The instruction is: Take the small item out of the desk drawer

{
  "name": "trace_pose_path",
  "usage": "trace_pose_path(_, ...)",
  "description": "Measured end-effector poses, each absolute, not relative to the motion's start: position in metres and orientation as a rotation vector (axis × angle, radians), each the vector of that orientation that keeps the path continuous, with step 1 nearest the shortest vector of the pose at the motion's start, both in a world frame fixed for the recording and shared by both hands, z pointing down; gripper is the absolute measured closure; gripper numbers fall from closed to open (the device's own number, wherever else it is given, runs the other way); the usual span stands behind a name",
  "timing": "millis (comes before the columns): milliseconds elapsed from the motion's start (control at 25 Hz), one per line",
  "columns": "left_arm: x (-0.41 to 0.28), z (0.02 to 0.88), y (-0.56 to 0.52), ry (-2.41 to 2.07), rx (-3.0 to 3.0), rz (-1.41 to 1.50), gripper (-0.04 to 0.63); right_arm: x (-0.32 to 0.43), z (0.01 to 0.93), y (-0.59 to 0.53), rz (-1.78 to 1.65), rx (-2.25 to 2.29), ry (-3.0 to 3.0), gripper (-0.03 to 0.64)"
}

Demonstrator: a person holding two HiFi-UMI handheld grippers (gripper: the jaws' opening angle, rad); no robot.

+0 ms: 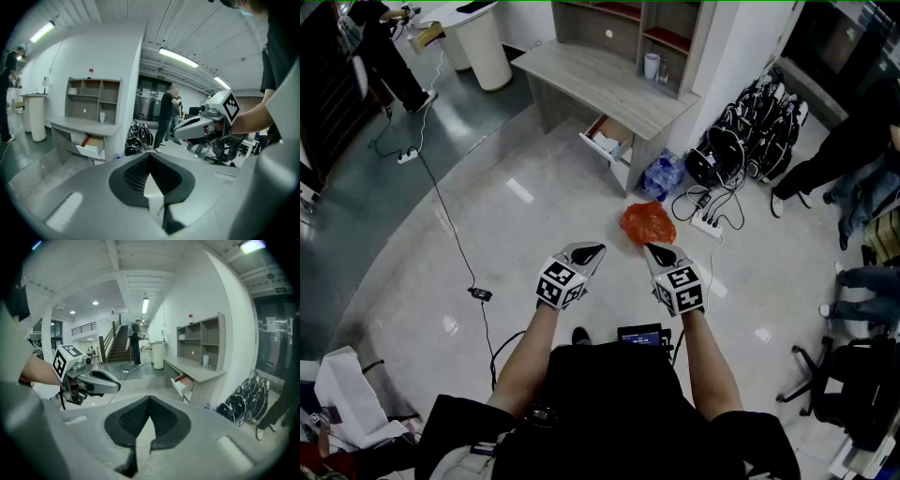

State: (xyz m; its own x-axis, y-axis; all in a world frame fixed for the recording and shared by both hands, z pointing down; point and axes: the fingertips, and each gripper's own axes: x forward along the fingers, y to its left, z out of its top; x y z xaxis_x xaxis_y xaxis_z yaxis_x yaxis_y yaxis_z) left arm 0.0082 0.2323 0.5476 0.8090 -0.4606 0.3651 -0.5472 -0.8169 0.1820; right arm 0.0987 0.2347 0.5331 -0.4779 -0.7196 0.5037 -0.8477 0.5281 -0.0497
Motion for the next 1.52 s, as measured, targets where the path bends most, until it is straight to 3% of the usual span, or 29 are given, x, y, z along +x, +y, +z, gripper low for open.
trace_pose_path(840, 0.007, 0.545, 0.229, -0.792, 2.711, 0.454, 0.595, 0.096, 0.534, 0.232, 0.427, 1.257, -2.374, 0.615)
trace_pose_path(1520, 0.04, 0.549, 0.23, -0.92, 2.665, 0.492, 0.595, 0.143, 0.545, 0.229, 0.481, 1.203, -2.437, 0.615)
